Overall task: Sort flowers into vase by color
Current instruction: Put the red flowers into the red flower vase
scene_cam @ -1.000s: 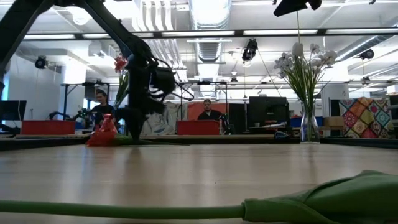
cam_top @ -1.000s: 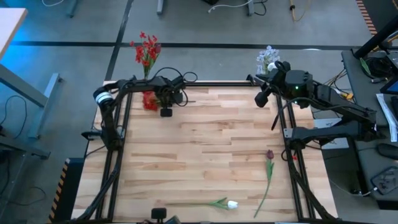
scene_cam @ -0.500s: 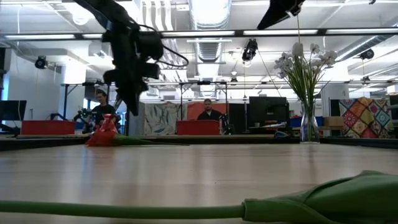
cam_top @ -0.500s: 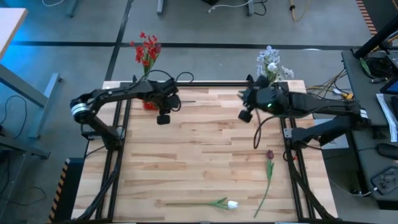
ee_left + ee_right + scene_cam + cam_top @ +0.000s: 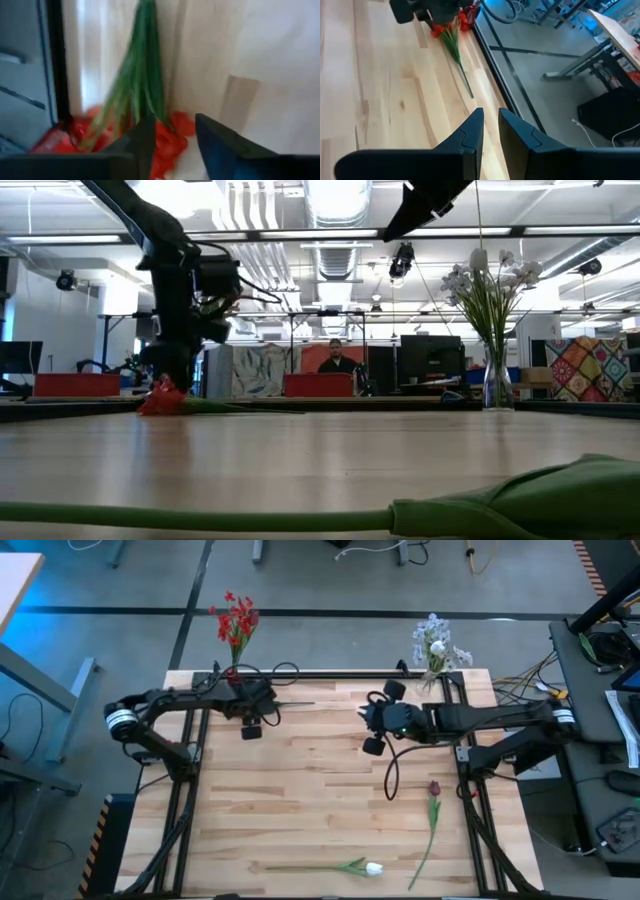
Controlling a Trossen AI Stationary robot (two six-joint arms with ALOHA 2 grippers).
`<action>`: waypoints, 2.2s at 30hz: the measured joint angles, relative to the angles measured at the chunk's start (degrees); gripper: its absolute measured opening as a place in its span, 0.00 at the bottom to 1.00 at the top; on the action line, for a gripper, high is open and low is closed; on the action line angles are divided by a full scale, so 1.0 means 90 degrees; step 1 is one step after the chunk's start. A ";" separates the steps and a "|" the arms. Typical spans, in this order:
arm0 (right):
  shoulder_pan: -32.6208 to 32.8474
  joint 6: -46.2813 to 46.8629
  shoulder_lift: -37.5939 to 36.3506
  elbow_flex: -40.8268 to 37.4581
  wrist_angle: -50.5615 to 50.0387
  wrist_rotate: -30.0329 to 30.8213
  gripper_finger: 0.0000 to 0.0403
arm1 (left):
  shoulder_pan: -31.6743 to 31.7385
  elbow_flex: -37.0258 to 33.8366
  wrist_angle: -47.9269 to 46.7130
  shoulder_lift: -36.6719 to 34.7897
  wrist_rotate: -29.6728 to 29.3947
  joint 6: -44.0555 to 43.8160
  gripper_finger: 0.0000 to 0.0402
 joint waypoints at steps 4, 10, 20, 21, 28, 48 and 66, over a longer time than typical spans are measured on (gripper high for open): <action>0.0000 -0.0091 0.0101 0.0000 0.0082 -0.0012 0.13 | 0.0118 0.0230 0.0063 0.0329 -0.0202 0.0118 0.43; 0.0000 -0.0100 0.0147 0.0000 0.0077 -0.0017 0.13 | 0.0444 0.0781 0.0010 0.1225 -0.0276 0.0326 0.51; 0.0000 -0.0100 0.0157 -0.0014 -0.0084 0.0020 0.13 | 0.0528 0.1596 -0.1001 0.2358 -0.0280 0.0371 0.34; 0.0000 -0.0100 0.0157 -0.0049 -0.0078 0.0101 0.13 | 0.0475 0.1641 -0.1095 0.2347 -0.0275 0.0351 0.29; 0.0017 -0.0321 0.0157 -0.0560 0.0129 0.0497 0.13 | 0.0183 0.1721 -0.1938 0.1584 0.0843 -0.0493 0.03; 0.0764 -0.3101 0.2784 -0.0924 0.3827 0.1820 0.37 | -0.1024 0.0763 -0.0648 -0.0540 0.4630 -0.4064 0.00; 0.0801 -0.6730 0.4634 0.0906 0.5045 0.2487 0.30 | -0.1280 0.0765 -0.0287 -0.0244 0.5118 -0.4060 0.00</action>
